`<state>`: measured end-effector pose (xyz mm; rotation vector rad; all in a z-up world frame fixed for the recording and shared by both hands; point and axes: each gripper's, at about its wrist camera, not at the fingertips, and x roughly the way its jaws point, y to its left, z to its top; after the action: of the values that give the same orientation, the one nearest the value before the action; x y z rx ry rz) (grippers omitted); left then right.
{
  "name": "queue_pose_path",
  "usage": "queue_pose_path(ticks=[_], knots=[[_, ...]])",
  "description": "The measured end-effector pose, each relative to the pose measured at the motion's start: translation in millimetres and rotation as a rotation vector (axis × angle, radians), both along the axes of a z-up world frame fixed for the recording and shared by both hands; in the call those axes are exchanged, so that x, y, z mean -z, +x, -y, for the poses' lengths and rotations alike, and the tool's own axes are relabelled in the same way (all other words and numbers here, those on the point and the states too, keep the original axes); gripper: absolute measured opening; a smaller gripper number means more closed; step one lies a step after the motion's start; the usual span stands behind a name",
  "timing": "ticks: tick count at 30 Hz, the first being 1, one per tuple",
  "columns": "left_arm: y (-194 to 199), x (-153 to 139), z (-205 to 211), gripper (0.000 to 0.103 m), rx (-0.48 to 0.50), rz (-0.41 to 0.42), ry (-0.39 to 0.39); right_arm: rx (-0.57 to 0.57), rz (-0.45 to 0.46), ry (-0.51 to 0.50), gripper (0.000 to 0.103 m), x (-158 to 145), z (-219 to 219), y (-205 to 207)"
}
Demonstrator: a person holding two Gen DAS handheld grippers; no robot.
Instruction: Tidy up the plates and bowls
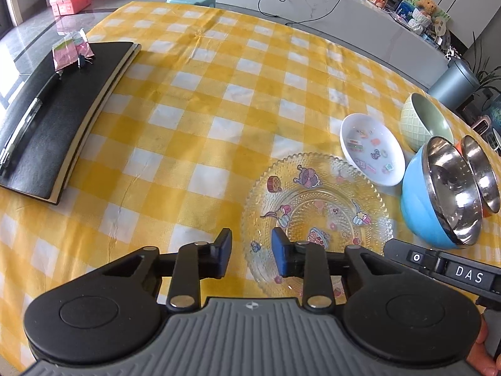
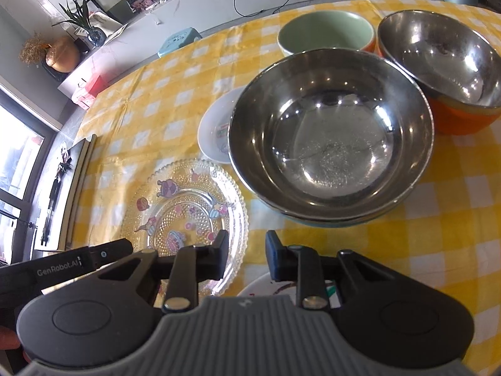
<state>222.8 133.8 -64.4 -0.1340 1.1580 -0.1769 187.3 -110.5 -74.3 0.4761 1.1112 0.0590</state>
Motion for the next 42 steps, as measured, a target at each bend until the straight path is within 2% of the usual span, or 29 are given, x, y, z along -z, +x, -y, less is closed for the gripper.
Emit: queue_pose_path(ticks=[6,10,13,15,27,34,42], knots=[[5,8,1,0.027,0.002,-0.005,-0.012,0.0,-0.02,0.018,0.024,9,-1,4],[7,10,1,0.027,0.002,0.004,-0.02,-0.002,-0.014,0.027,0.021,10,0,5],[7,11,2,0.024,0.004,0.013,-0.028,0.002,-0.011,0.039,0.012,11,1,5],[7,11,3,0.024,0.01,0.026,-0.02,0.007,-0.013,0.062,0.01,13,2,5],[-2,1,0,0.024,0.019,0.076,0.006,0.009,0.025,0.075,0.008,3,1,-1],[-19,-10,0,0.024,0.019,0.101,0.01,0.003,0.047,0.092,0.008,-7,3,-11],[-59,-29,8,0.024,0.016,0.129,-0.011,-0.004,0.08,0.104,0.008,-24,13,-44]])
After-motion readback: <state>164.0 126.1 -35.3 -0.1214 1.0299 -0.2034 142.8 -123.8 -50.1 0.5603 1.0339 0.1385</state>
